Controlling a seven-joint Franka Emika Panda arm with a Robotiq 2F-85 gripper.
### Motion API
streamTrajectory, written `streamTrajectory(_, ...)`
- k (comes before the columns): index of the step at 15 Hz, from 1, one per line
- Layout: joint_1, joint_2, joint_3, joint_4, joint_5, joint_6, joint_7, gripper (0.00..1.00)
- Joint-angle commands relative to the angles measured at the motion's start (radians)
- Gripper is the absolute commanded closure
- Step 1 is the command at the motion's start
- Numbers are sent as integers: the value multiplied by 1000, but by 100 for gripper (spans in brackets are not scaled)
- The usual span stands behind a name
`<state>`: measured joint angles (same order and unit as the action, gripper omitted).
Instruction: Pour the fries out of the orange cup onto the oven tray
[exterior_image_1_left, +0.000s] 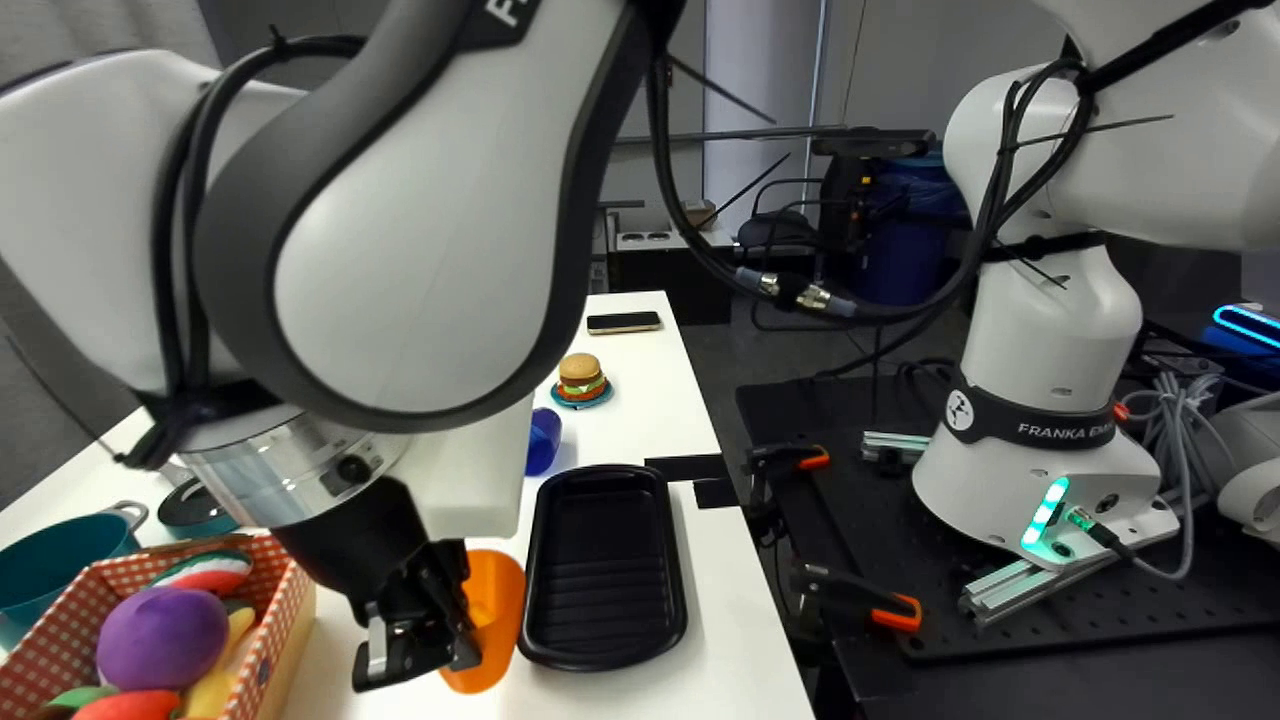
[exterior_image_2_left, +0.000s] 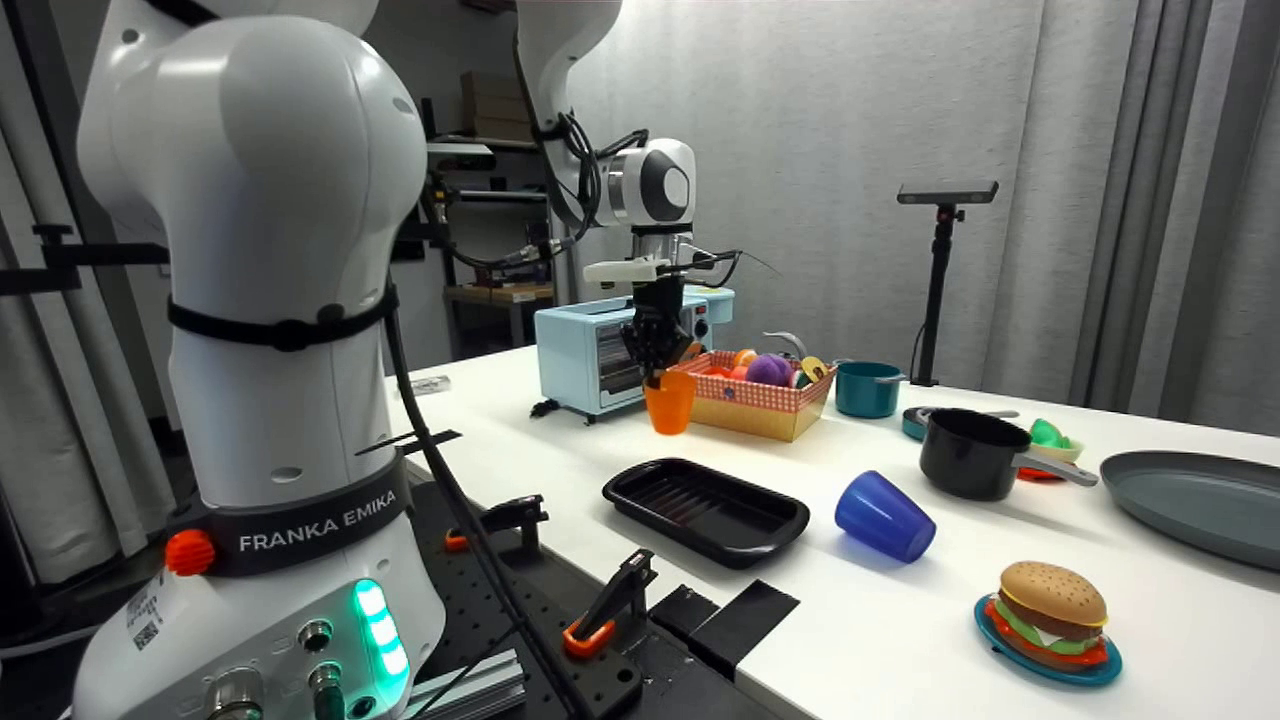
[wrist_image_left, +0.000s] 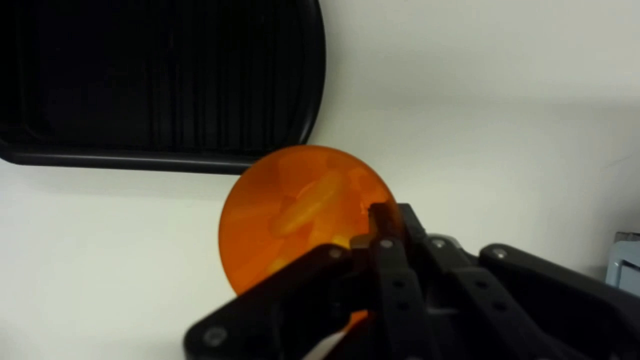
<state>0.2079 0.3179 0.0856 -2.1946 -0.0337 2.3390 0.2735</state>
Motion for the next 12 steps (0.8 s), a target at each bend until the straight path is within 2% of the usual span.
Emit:
streamTrajectory(1,-17,-117,9,-113,19,35,-12,99)
streamTrajectory(9,-38,-253,17,-210,51,28,-59,99)
streamTrajectory(12,-50,-273,24,-224,100,19,-163,99)
